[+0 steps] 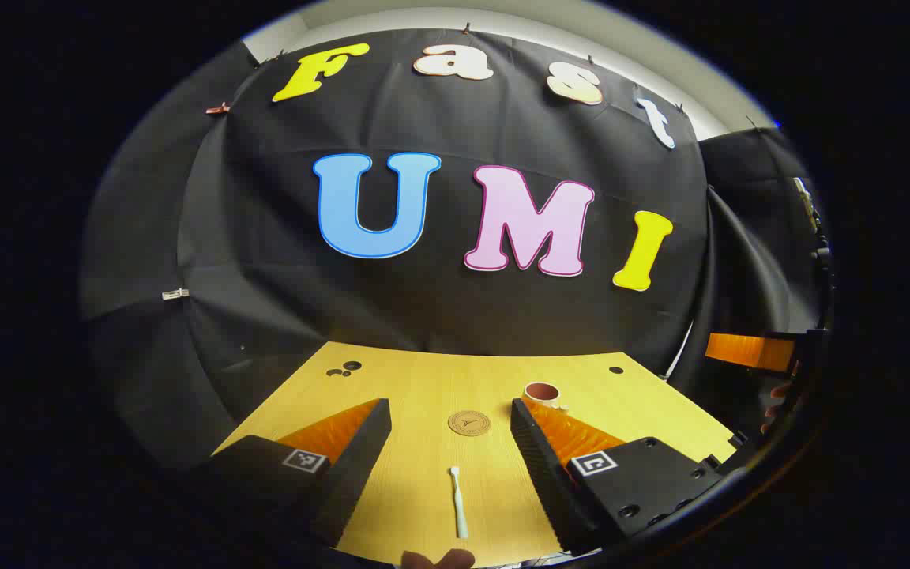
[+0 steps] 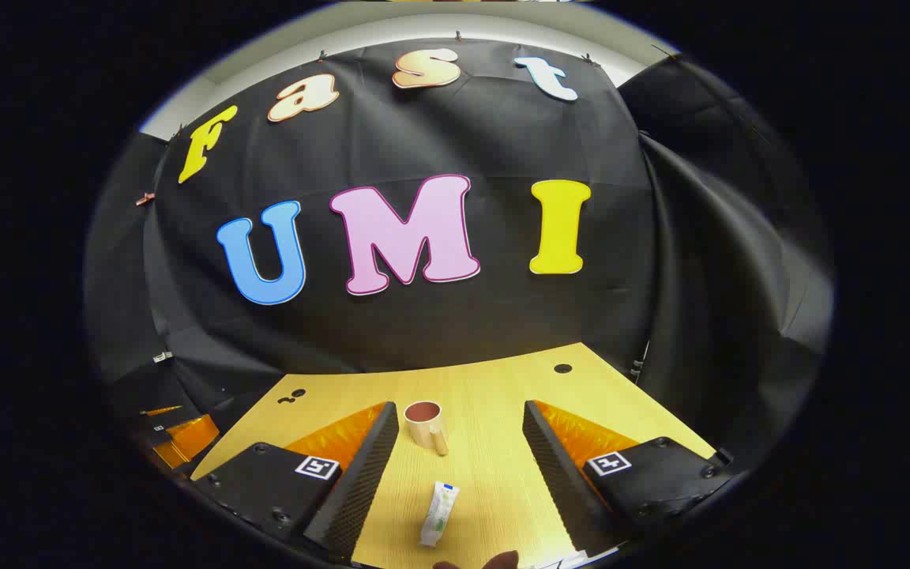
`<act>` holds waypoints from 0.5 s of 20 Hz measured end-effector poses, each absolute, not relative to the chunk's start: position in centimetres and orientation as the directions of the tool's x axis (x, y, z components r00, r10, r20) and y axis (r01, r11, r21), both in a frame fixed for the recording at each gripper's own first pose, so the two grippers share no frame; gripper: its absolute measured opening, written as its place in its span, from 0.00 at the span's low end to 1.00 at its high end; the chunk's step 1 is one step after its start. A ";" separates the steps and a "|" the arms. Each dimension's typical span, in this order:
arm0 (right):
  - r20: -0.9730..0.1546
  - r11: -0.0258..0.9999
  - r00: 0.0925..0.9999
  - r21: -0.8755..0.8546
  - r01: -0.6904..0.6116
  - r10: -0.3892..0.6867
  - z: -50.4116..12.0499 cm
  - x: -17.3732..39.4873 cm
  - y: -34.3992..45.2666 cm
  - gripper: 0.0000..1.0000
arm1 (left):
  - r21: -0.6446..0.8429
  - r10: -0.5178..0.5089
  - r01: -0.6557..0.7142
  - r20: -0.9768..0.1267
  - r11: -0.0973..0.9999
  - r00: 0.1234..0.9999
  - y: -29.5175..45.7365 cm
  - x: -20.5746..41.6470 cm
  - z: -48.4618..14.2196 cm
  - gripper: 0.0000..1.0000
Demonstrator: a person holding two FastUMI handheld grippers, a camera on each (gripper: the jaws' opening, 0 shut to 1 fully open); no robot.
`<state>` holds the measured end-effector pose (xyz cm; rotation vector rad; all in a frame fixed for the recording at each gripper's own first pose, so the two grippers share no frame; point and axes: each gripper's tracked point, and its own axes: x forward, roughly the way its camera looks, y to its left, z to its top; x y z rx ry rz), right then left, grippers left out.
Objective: Put the toothbrush and toothpaste on the desktop into the cup, then pick up the cup and place it on the coaster on the desktop.
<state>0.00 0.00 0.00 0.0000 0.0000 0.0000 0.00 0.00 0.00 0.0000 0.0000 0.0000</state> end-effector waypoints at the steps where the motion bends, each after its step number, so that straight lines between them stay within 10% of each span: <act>1: -0.001 1.000 1.000 -0.002 0.000 0.000 -0.1 0.0 0.0 0.98 | 0.001 0.001 -0.001 -0.002 1.000 1.000 -0.1 0.1 -0.2 0.97; 10: -0.006 1.000 1.000 0.008 0.004 -0.004 -0.3 0.2 -0.1 0.98 | 0.000 0.000 0.000 -0.008 1.000 1.000 -0.1 0.3 -0.2 0.97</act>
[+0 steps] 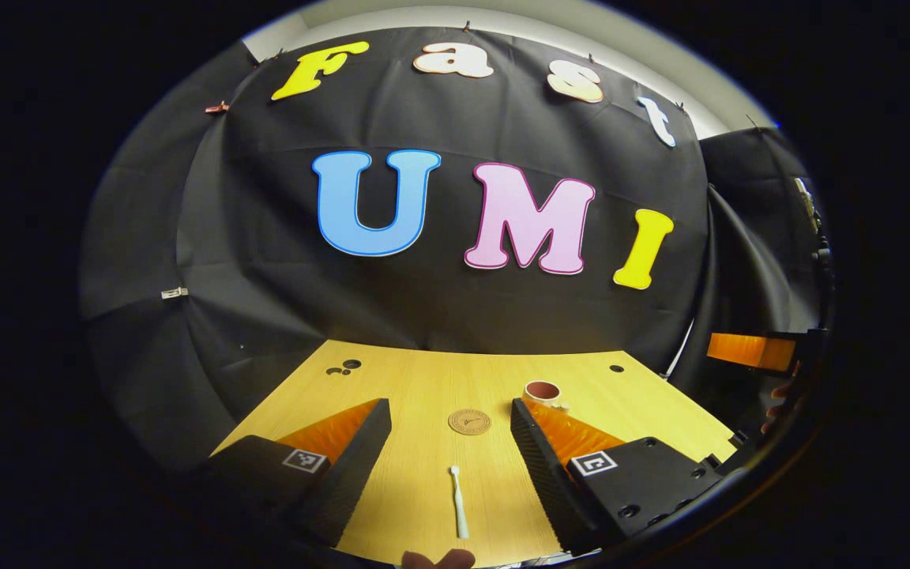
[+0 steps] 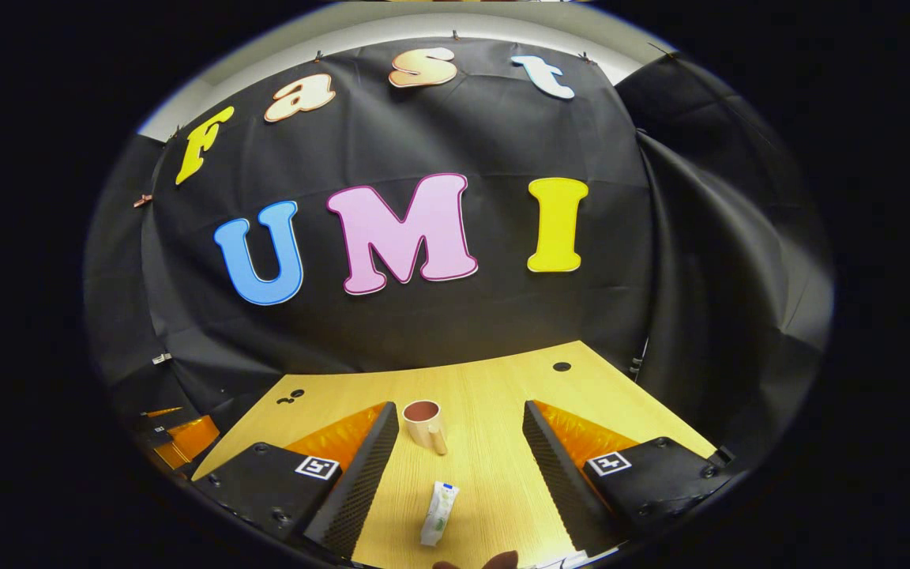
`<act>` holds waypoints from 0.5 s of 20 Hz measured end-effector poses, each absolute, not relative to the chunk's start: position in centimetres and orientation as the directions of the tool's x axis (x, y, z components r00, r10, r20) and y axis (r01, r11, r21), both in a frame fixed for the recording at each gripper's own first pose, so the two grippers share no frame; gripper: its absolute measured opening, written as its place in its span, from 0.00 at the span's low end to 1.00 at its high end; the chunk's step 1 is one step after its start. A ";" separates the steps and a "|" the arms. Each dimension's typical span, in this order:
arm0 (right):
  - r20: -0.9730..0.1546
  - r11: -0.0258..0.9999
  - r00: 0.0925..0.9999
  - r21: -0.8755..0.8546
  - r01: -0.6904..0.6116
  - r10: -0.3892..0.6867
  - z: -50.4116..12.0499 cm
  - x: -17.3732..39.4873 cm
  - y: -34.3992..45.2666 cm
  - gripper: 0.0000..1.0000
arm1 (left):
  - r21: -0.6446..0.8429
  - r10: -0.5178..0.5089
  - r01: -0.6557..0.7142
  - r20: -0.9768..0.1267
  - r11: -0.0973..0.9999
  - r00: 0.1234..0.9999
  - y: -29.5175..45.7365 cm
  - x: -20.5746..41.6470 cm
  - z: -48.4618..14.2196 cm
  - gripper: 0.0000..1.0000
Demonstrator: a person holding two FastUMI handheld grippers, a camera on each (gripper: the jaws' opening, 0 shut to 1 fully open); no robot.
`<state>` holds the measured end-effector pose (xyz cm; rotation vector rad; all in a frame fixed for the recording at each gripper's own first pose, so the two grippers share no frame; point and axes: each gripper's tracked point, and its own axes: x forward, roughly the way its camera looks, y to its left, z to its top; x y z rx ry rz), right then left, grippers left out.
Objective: Put the toothbrush and toothpaste on the desktop into the cup, then pick up the cup and place it on the coaster on the desktop.
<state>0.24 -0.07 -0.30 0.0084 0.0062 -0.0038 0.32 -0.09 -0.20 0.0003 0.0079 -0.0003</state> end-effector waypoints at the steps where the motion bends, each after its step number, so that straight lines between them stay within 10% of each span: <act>1: -0.009 1.000 1.000 0.007 0.003 -0.003 -0.4 0.3 0.0 0.98 | 0.002 0.000 0.000 -0.009 1.000 1.000 -0.1 0.3 -0.3 0.97; 10: -0.175 1.000 0.985 -0.008 -0.016 0.014 -5.2 2.2 0.6 0.98 | 0.003 0.004 -0.004 -0.018 1.000 1.000 0.1 0.6 -0.7 0.97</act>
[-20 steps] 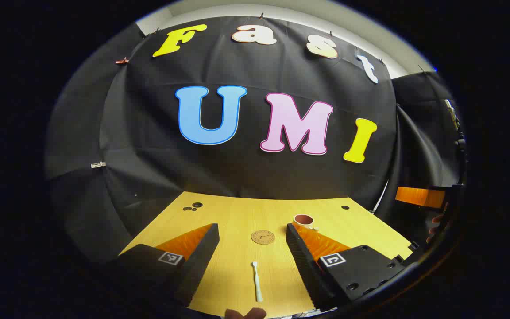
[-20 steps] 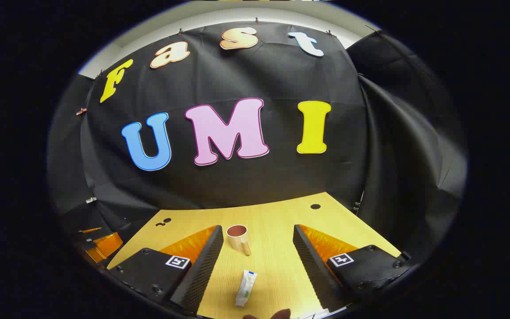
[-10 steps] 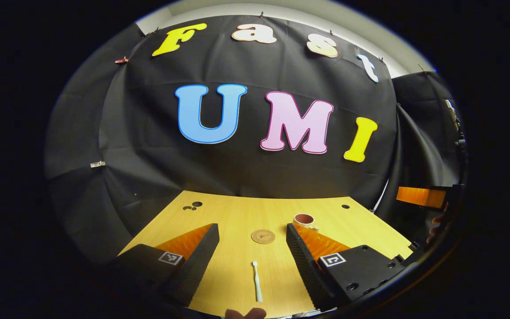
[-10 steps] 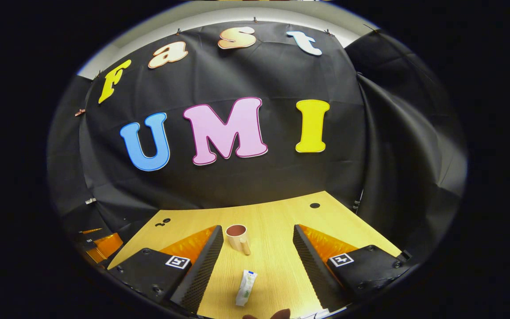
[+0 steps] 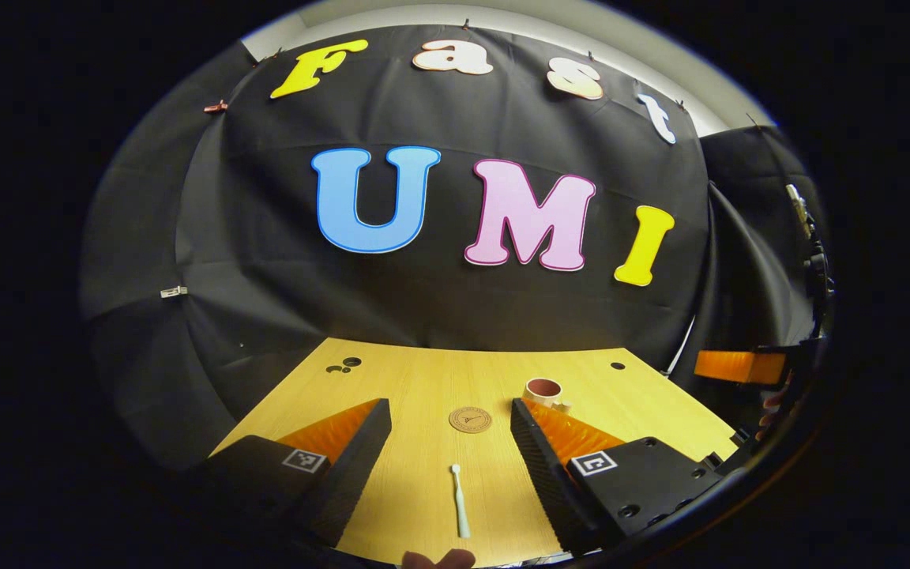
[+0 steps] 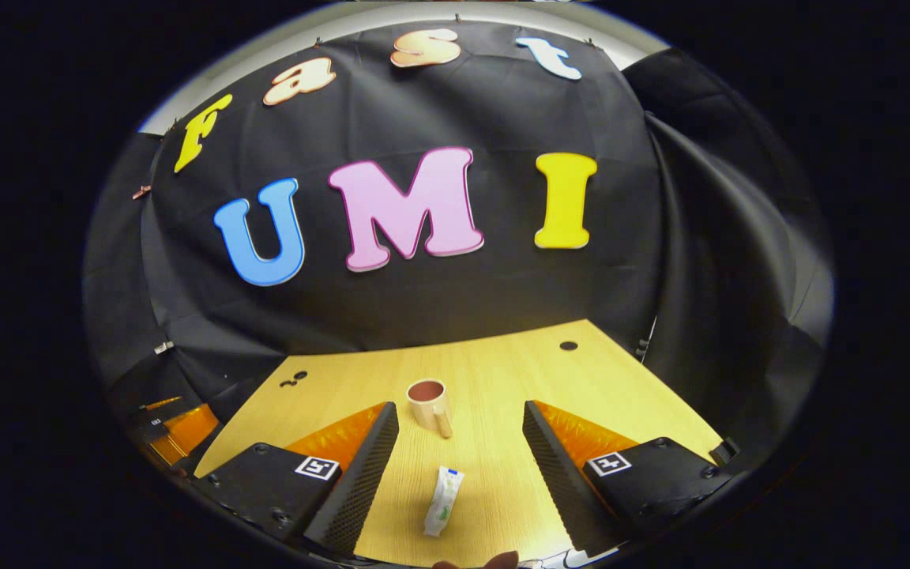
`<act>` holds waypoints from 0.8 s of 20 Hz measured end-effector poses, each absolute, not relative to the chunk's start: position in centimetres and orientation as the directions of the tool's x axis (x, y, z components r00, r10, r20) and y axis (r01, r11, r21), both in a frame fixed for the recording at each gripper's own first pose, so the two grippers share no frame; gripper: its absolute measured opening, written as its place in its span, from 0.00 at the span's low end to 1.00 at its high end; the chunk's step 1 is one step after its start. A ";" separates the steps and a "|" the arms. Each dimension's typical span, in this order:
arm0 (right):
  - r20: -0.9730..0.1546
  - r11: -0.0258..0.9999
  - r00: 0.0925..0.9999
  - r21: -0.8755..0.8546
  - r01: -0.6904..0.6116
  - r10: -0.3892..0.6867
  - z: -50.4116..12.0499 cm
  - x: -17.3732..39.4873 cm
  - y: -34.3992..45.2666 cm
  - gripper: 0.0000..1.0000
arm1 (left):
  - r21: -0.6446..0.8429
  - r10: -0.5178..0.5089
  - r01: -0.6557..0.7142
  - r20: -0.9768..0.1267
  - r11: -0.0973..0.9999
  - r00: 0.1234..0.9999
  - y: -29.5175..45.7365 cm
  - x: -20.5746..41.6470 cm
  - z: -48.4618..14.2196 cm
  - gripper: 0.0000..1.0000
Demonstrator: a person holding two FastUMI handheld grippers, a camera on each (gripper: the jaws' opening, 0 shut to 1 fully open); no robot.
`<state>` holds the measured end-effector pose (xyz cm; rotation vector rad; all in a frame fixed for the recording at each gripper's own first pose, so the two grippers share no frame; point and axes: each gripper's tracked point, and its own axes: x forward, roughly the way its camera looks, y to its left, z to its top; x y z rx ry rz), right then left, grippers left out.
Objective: Put the toothbrush and toothpaste on the desktop into the cup, then pick up the cup and place it on the coaster on the desktop.
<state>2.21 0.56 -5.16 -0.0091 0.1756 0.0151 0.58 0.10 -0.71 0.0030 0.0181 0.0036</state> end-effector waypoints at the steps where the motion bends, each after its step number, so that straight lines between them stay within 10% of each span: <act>1: -0.226 0.999 0.974 -0.027 -0.019 0.012 -6.6 2.8 0.5 0.98 | 0.003 0.007 -0.006 -0.022 1.000 1.000 0.1 0.6 -1.0 0.97; 16: -0.839 0.999 0.544 -0.030 -0.023 -0.013 -29.0 10.2 1.5 0.98 | -0.004 0.101 -0.101 -0.077 0.995 0.992 2.5 -0.8 -3.9 0.97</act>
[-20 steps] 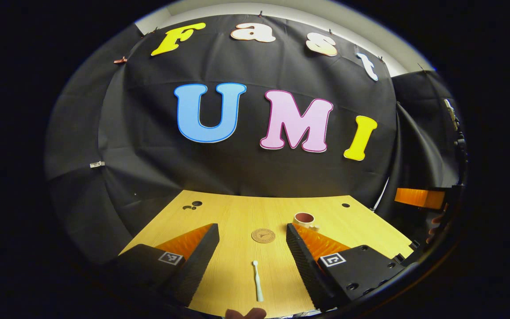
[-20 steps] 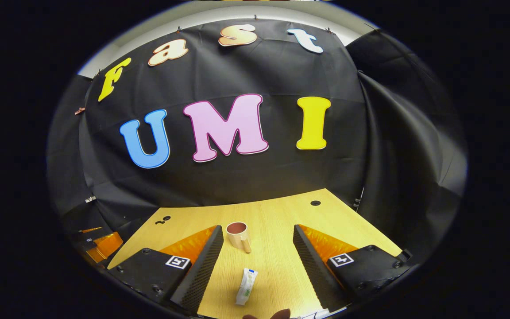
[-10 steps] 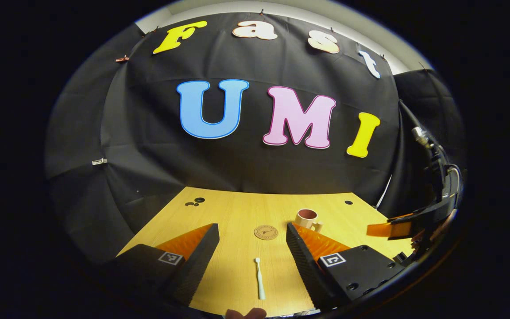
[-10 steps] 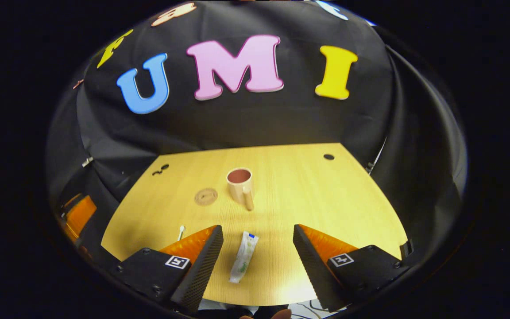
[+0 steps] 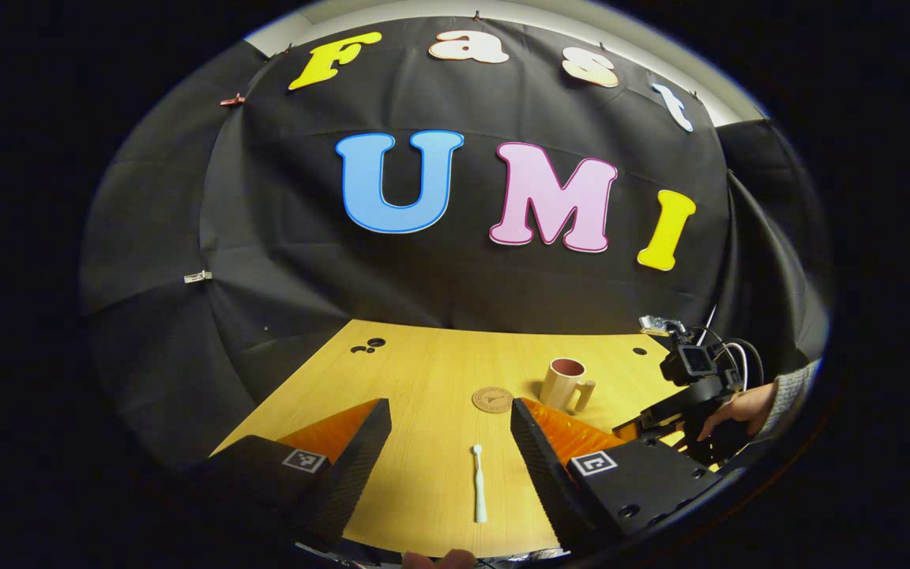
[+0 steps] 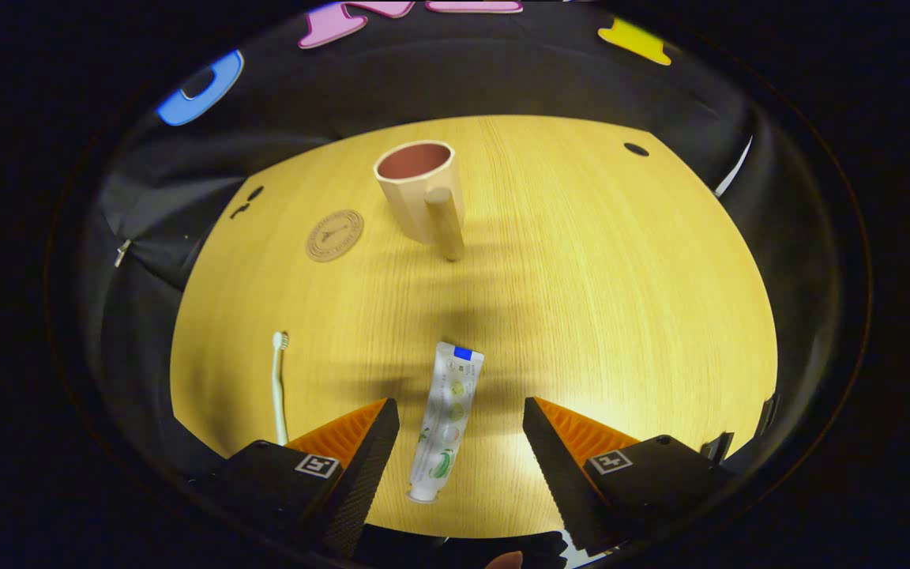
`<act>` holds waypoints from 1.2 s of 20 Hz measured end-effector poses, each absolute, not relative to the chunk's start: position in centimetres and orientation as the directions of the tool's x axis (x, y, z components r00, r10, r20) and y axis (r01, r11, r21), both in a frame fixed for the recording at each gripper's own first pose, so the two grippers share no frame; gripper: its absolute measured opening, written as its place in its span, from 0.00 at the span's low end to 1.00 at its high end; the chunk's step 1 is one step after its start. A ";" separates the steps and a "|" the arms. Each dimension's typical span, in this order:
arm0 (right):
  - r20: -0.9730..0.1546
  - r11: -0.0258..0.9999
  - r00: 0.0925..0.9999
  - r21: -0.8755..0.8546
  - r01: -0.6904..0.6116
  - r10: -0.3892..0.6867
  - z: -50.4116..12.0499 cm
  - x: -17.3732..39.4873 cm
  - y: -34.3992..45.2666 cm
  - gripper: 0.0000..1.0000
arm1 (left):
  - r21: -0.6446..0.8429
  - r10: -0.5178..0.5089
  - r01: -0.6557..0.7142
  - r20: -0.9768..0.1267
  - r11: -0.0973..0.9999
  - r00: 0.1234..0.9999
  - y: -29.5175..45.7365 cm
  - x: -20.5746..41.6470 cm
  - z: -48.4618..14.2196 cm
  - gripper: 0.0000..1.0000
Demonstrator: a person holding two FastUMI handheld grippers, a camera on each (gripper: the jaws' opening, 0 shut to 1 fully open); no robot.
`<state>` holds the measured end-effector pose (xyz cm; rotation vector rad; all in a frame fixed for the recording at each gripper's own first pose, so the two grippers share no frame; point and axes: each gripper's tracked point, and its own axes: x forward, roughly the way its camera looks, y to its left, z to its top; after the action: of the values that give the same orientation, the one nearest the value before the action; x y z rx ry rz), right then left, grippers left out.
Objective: Put the toothbrush and toothpaste on the desktop into the cup, then pick up the cup and place it on the coaster on the desktop.
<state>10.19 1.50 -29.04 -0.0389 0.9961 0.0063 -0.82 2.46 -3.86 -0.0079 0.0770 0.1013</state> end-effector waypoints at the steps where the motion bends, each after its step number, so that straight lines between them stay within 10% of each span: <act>1: -0.856 1.000 0.517 -0.025 -0.010 -0.017 -29.9 10.5 1.5 0.98 | -0.009 0.109 -0.110 -0.083 0.994 0.991 2.8 -0.8 -4.1 0.97; 9: -0.903 0.994 0.415 -0.094 0.061 -0.111 -33.7 11.1 1.1 0.90 | -0.041 0.144 -0.149 -0.112 0.988 0.983 4.4 -0.2 -5.2 0.97; 14: -0.918 0.990 0.373 -0.107 0.095 -0.135 -34.1 10.8 0.7 0.56 | -0.048 0.142 -0.149 -0.119 0.988 0.983 4.6 0.8 -5.3 0.97; 17: -0.925 0.995 0.373 -0.044 0.093 -0.076 -34.0 10.5 1.0 0.36 | -0.066 0.119 -0.129 -0.139 0.989 0.983 3.9 1.4 -5.8 0.96; 24: -0.860 0.966 0.478 0.247 0.079 0.180 -32.4 8.6 2.9 0.37 | -0.065 0.077 -0.093 -0.217 0.993 0.973 2.6 3.3 -7.8 0.96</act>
<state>8.65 2.87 -32.37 0.2681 1.0742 0.0625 3.31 2.63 -7.76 -0.0753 0.2162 0.0862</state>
